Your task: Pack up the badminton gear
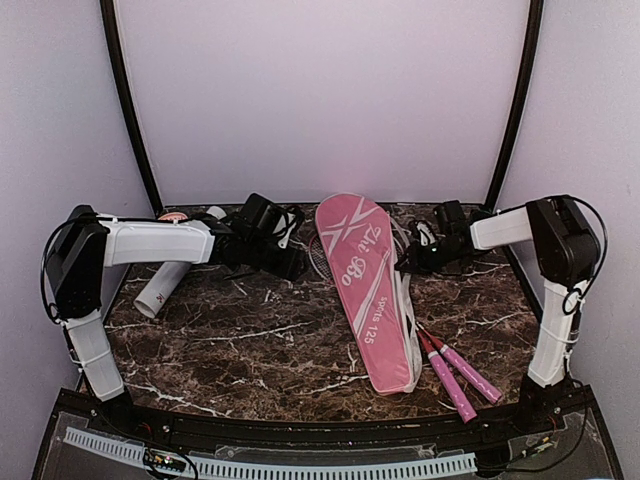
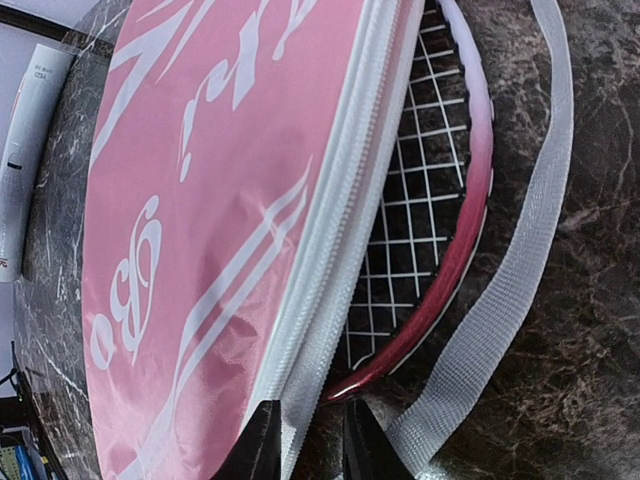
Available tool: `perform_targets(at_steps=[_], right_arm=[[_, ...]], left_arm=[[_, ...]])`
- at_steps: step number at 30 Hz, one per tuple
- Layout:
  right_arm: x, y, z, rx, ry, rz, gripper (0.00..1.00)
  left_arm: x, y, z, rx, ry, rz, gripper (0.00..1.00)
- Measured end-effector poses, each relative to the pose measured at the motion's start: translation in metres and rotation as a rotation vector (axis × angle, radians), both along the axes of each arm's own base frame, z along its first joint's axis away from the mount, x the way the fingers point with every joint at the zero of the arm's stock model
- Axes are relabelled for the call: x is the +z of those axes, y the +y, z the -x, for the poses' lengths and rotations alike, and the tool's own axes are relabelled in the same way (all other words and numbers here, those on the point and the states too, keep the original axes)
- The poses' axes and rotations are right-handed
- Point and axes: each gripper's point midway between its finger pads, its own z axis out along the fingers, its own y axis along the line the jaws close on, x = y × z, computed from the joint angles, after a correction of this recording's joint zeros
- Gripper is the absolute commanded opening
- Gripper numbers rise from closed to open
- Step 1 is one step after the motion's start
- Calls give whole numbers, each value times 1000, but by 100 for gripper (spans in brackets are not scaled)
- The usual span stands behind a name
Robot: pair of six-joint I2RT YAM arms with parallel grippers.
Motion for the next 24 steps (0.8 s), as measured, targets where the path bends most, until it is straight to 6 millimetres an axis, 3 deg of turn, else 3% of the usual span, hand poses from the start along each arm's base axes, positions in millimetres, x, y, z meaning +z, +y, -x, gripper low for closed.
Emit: perform_targets(at_steps=[7,10,18,21,24], right_arm=[[-2,2,4,12,10,-14,10],[2,7,5,27,11,-49,0],[21,21,14,53,-6,-145,0],[35,35,23,78,-20,-183,0],[48,64,34,139,-49,-222,0]], left_arm=[[0,0,0,0,-1,1,62],[0,0,0,0,-1,1,63],[15,3,3,2,-22,22,64],[25,5,7,1,-32,37,64],[32,7,11,-2,-38,52,64]])
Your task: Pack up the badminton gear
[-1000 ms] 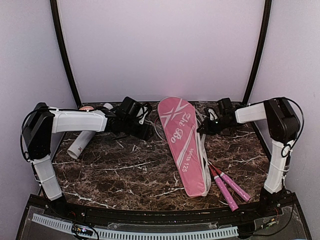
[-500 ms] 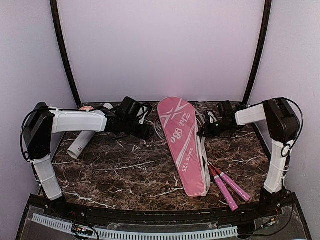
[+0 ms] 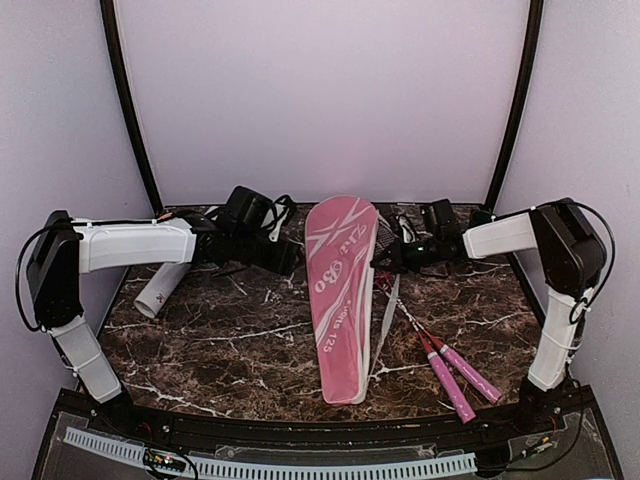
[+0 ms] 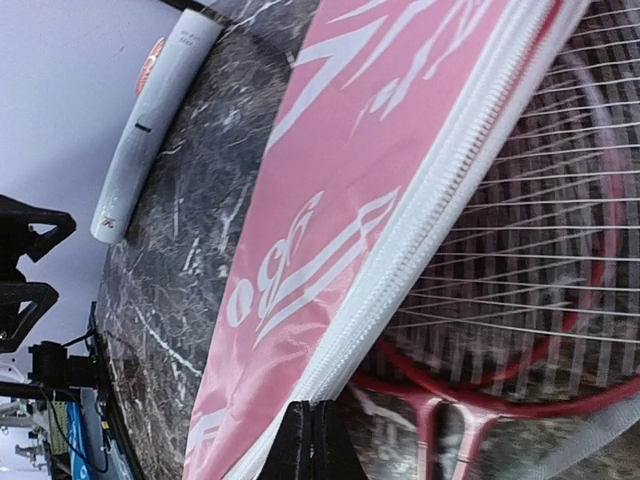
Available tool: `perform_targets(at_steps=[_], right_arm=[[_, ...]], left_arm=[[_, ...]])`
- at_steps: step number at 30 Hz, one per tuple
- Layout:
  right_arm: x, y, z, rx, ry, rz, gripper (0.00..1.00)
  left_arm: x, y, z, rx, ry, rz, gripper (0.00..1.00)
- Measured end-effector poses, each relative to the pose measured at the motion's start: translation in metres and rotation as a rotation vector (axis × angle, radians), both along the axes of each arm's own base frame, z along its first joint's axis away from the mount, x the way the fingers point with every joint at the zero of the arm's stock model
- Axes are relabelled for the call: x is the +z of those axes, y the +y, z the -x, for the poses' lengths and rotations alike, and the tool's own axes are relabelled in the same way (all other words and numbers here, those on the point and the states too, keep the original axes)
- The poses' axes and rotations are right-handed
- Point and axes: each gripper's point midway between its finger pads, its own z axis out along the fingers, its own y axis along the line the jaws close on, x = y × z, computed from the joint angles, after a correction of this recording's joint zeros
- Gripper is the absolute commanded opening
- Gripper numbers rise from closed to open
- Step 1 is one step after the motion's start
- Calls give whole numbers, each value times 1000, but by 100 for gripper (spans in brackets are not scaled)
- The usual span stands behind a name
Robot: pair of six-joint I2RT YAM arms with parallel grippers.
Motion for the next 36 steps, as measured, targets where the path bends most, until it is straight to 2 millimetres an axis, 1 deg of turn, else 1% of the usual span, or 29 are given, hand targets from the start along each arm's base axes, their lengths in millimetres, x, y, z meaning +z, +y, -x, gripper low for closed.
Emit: perform_targets(at_steps=[5,7,12,13,15,17,19,22,25,28,33,36], right_arm=[[13,51,29,104,-9,-47,0],[22,71,35,138,-24,-67,0],[47,113,43,204,-76,-123,0],[51,118,42,209,-84,-133,0],[53,132,47,234,-89,-145,0],[51,142,49,248,-86,-150,0],[46,152,51,261,-74,-151,0],[37,165,56,280,-57,-148,0],[29,175,61,297,-39,-145,0],[26,180,64,305,-28,-147,0],[29,182,65,310,-26,-156,0],[32,184,65,313,-28,-163,0]], left_arm=[[-1,3,11,-7,28,24,59],[-5,4,18,-12,49,37,57],[-27,9,39,-21,127,45,57],[-31,9,42,-22,139,42,57],[-39,10,50,-26,159,35,57],[-44,12,58,-26,176,32,58],[-44,17,65,-20,182,35,58],[-37,22,71,-13,173,53,59],[-30,23,71,-6,162,70,59],[-31,23,71,3,163,77,57],[-38,27,66,37,164,56,52],[-49,28,63,51,177,31,44]])
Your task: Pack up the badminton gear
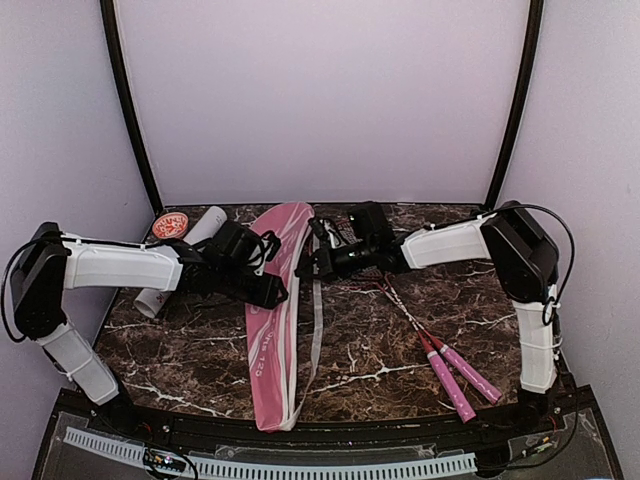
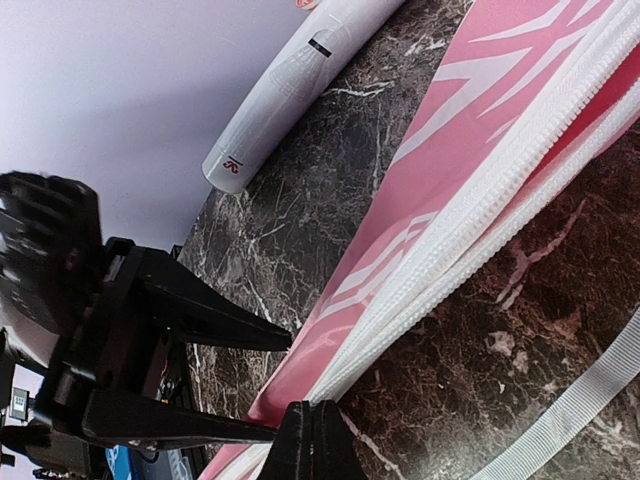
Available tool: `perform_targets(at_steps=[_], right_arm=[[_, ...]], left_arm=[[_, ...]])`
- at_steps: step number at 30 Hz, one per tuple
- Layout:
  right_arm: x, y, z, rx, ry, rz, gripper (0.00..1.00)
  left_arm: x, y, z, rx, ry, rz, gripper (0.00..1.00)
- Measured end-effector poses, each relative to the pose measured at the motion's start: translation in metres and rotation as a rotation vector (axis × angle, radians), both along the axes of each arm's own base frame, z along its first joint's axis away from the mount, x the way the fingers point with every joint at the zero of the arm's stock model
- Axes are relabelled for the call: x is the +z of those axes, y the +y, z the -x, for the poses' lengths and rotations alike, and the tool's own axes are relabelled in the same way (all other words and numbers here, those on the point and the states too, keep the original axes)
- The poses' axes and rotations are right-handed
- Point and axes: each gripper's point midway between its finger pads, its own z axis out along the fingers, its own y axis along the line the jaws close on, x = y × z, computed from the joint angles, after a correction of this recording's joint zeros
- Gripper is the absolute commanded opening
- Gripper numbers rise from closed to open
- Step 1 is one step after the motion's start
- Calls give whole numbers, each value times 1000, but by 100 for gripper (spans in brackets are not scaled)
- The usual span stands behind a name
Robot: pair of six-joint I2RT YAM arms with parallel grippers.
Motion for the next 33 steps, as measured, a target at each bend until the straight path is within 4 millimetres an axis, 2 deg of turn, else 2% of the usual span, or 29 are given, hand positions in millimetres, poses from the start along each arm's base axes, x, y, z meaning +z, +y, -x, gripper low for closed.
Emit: perform_targets(at_steps=[2,6,7,11,12,17,19,23,24,26,28,31,33], right_arm=[[2,2,0,4,0,-7,0],[1,3,0,4,3,-11,0],[1,3,0,3,3,-11,0],[-5,5,-1,5,6,-7,0],[-8,6,-3,6,8,-4,3],[-25,15,-15,6,13,27,46],[-29,18,-23,1,-5,48,52],[-26,14,-31,-21,-23,81,54],[-26,11,-32,-28,-30,94,54],[-25,3,-34,-40,-44,122,60],[-22,-14,-32,-63,-60,160,64],[-11,-58,-28,-118,-81,216,64],[-2,-94,-28,-178,-105,264,63]], left_arm=[[-8,1,-1,11,17,-18,34],[-13,2,-3,25,31,-23,4],[-13,3,-4,32,36,-18,0],[-12,6,-5,44,32,-20,0],[-11,7,-5,49,31,-17,0],[0,18,-3,82,14,-3,0],[4,23,0,96,6,0,0],[5,33,1,129,9,2,0],[4,34,0,136,13,3,0],[2,38,-1,150,22,6,0],[-1,42,-3,166,36,13,0],[-1,45,-7,177,43,26,0],[-2,45,-9,180,47,33,0]])
